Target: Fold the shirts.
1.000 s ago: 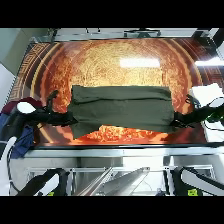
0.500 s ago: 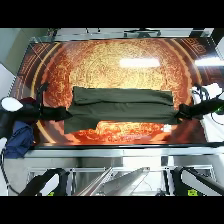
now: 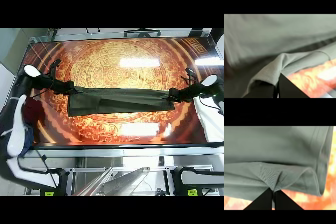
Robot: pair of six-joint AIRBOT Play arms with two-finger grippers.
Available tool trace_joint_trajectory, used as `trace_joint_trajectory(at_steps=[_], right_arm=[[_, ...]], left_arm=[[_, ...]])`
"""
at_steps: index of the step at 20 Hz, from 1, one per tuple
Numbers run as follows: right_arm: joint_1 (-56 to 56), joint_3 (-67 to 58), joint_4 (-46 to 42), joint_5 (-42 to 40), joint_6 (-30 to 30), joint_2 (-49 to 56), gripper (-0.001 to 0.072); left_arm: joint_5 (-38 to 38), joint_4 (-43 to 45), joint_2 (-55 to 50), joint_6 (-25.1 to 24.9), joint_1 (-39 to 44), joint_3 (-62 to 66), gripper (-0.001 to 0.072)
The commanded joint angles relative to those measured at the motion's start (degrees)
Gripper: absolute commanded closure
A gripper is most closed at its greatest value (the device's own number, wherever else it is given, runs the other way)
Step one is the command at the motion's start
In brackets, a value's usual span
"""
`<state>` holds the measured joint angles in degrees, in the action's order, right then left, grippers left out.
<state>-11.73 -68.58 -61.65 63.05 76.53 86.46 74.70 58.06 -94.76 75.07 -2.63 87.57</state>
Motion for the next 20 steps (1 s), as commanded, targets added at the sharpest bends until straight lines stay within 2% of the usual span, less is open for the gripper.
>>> trace_joint_trajectory(at_steps=[1, 7, 15, 16, 17, 18, 19, 20], right_arm=[[0.5, -2.1, -0.2, -6.8, 0.2, 7.4, 0.0689], [0.8, -2.4, -1.6, -12.7, -0.2, 9.5, 0.0689], [0.7, -4.5, -3.7, -9.4, -0.3, 8.3, 0.0681], [0.6, -6.1, -5.6, -8.1, -0.2, 8.2, 0.0545], [0.2, -7.8, -6.7, -6.6, -0.2, 8.2, 0.0288], [-0.2, -9.6, -7.8, -5.3, 0.0, 8.2, 0.0250], [-0.6, -11.3, -8.5, -4.3, 0.2, 8.3, 0.0249], [-1.1, -12.6, -8.7, -3.7, 0.7, 8.3, 0.0247]], left_arm=[[-0.9, 2.4, -12.5, 0.0, 0.3, 10.4, 0.0698], [1.5, 2.3, -24.9, 0.0, 1.8, 21.8, 0.0697], [6.3, 2.1, -28.1, 0.0, 3.7, 31.5, 0.0685], [6.8, 2.1, -27.7, 0.0, 3.7, 32.0, 0.0639], [6.8, 1.8, -27.1, 0.0, 3.7, 31.4, 0.0397], [6.5, 1.7, -25.9, 0.0, 3.7, 29.7, 0.0220], [6.1, 1.8, -24.8, 0.0, 3.7, 28.0, 0.0000], [6.7, 1.9, -23.9, 0.0, 3.7, 27.5, 0.0006]])
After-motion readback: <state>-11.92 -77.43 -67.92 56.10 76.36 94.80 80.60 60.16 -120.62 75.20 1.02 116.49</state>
